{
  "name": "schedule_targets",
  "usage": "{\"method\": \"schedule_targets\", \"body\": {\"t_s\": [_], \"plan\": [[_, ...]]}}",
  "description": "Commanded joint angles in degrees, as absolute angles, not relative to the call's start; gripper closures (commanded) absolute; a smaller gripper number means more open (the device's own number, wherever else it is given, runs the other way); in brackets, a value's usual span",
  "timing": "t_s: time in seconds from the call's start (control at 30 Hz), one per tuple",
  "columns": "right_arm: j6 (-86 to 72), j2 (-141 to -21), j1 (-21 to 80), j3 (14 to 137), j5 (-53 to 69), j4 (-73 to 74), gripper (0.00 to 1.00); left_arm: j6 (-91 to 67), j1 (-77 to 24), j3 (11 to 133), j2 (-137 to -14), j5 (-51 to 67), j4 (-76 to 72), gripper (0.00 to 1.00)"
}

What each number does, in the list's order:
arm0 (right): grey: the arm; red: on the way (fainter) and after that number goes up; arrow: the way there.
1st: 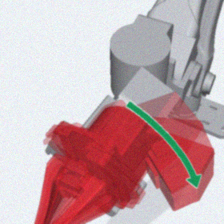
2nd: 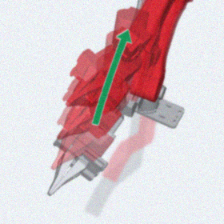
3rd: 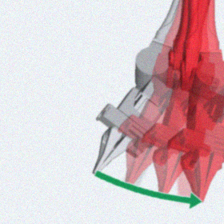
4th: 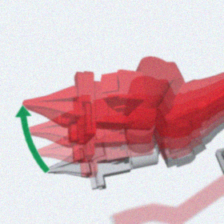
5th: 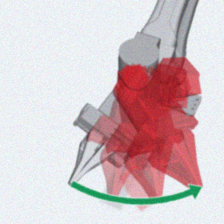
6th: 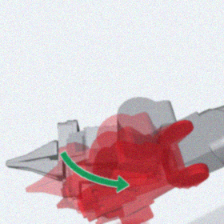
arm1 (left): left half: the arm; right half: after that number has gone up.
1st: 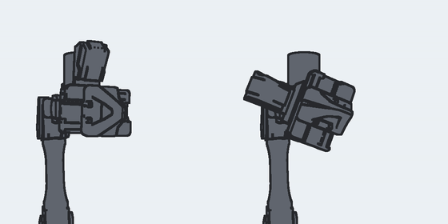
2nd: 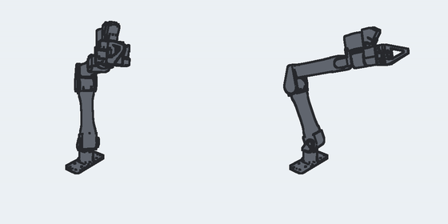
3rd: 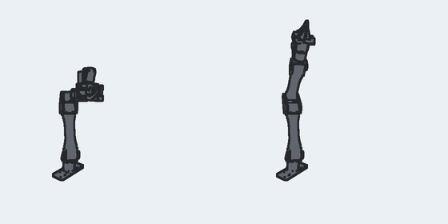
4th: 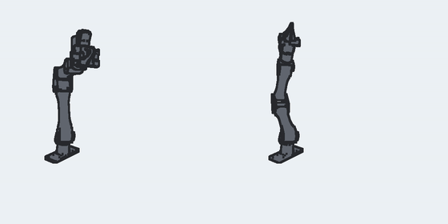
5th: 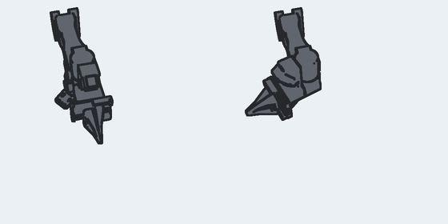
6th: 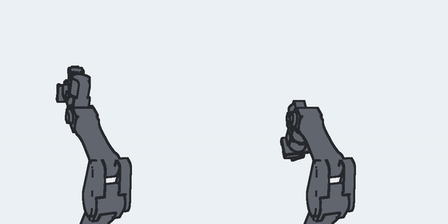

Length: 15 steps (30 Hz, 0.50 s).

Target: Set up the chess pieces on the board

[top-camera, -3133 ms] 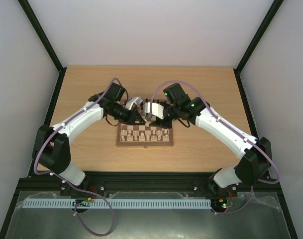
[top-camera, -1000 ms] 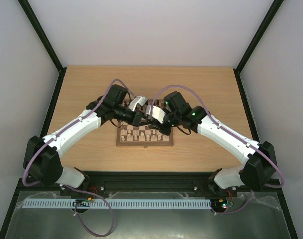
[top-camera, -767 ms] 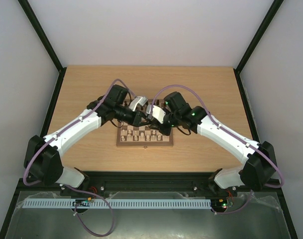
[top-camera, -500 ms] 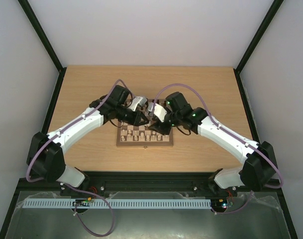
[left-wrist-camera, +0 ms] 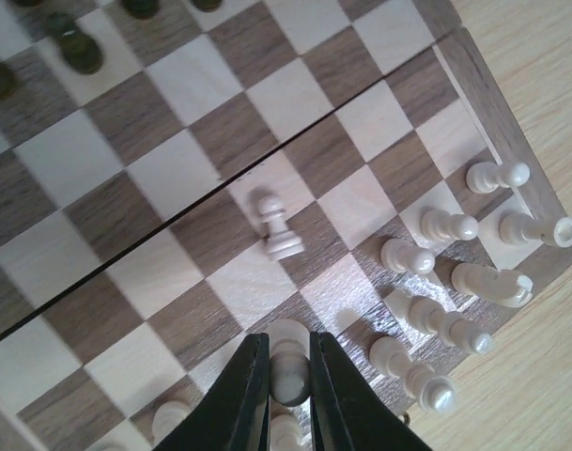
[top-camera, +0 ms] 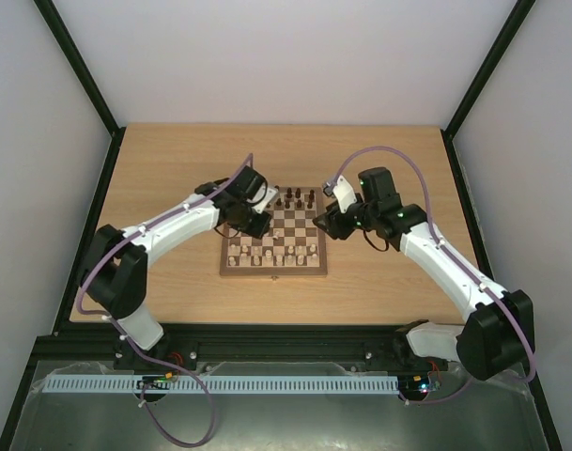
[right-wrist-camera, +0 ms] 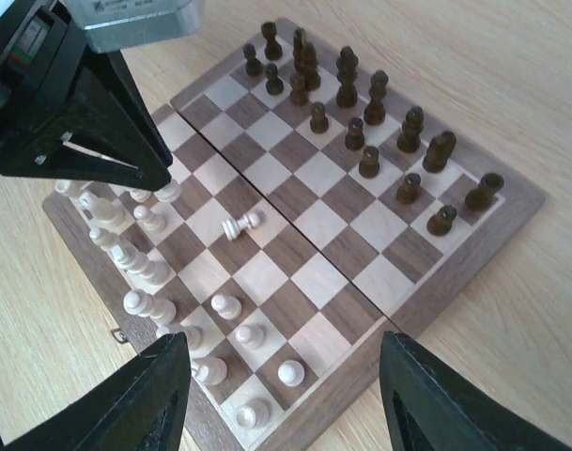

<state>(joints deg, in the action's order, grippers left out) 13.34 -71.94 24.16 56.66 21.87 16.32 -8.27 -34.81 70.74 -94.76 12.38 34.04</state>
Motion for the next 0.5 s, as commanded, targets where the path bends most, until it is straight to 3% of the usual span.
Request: {"method": "schedule_targets", "body": {"t_s": [0.0, 0.47], "plan": [[11.4, -70.5, 23.6, 54.8, 20.0, 14.8, 0.44, -4.6, -39.0, 73.7, -97.3, 7.5, 35.9, 0.92], [11.9, -69.5, 23.6, 52.8, 20.7, 13.9, 0.44, -6.5, -43.8, 79.5, -104.7, 1.3, 37.0, 0.92]]}}
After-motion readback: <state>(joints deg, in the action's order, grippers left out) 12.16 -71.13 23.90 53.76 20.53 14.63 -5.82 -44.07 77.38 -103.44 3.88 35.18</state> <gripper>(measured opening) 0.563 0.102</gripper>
